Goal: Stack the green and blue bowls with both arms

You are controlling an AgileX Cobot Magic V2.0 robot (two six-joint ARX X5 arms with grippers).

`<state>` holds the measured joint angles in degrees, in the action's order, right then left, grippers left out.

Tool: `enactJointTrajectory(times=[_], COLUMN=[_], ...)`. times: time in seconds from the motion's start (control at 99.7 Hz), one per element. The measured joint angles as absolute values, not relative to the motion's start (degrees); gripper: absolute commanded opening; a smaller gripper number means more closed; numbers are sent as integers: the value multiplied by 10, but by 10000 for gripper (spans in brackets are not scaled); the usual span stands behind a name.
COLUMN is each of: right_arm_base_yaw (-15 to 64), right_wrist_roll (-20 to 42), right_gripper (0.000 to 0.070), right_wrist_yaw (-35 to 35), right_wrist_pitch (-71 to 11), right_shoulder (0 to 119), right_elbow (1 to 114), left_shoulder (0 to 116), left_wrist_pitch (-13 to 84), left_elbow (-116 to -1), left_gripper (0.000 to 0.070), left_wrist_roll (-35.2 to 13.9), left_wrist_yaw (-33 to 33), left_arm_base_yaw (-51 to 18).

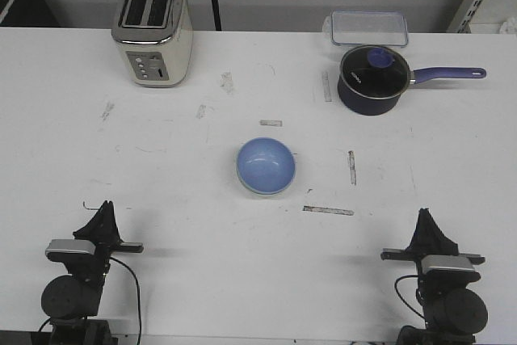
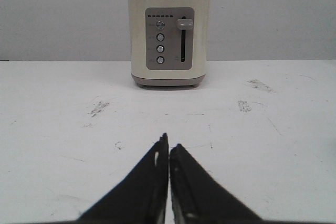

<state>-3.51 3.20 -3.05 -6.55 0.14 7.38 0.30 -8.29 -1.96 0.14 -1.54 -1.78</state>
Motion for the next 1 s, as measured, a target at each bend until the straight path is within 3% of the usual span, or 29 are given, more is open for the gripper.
enactJointTrajectory(times=[0.181,0.502,0.682,1.003], right_arm_base_yaw=[-34,-30,4,11], right_wrist_roll=[32,32,32,32], right_gripper=[7,7,7,7], right_wrist_yaw=[-46,-42,2,-15], right_wrist_pitch=[20,24,24,24], right_shoulder=[1,1,1,1], right_elbow=[10,8,8,8], left_shoulder=[3,3,3,3], left_wrist_pitch=[-83,-83,-83,-83], left_elbow=[-20,-20,-20,-20], left_gripper=[2,2,2,2], left_wrist_roll=[1,1,1,1], left_wrist_yaw=[-15,-15,-15,-15], left_arm_base_yaw=[-18,-18,-18,-18])
